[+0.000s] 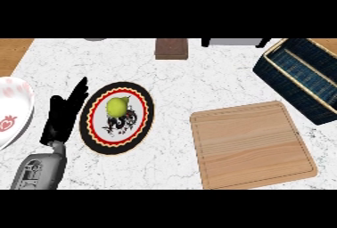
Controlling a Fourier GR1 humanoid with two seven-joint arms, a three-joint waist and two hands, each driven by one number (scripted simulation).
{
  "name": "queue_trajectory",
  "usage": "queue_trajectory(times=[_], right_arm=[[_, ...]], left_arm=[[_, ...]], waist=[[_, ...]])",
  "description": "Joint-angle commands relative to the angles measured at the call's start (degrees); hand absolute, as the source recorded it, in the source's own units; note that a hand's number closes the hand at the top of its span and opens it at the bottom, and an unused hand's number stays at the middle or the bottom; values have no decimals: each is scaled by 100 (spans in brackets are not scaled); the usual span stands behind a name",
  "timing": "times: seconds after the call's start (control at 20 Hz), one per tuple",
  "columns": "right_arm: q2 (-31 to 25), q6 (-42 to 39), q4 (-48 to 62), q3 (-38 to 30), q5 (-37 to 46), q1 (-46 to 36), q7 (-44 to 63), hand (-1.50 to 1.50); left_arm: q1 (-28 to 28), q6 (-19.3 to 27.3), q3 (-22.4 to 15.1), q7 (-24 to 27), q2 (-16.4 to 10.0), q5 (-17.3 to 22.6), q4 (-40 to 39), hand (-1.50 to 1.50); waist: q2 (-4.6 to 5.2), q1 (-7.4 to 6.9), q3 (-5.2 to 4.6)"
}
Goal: Pick the lemon from the cutting board and place it in the basket
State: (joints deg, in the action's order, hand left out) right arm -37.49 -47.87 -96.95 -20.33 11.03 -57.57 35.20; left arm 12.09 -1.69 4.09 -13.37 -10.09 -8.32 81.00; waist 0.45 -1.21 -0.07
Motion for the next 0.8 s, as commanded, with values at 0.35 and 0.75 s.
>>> queue_trajectory(times=[0.35,0.75], right_arm=[[-1368,1174,2644,575,2124,468,-3205,150],[-1527,1941,4706,979,2623,231,-5361,150]], left_arm=[[220,66,-77,10,102,-100,-156,0],[347,56,-68,-140,73,-132,-161,0]], waist=[[55,-62,13],[24,-66,12]])
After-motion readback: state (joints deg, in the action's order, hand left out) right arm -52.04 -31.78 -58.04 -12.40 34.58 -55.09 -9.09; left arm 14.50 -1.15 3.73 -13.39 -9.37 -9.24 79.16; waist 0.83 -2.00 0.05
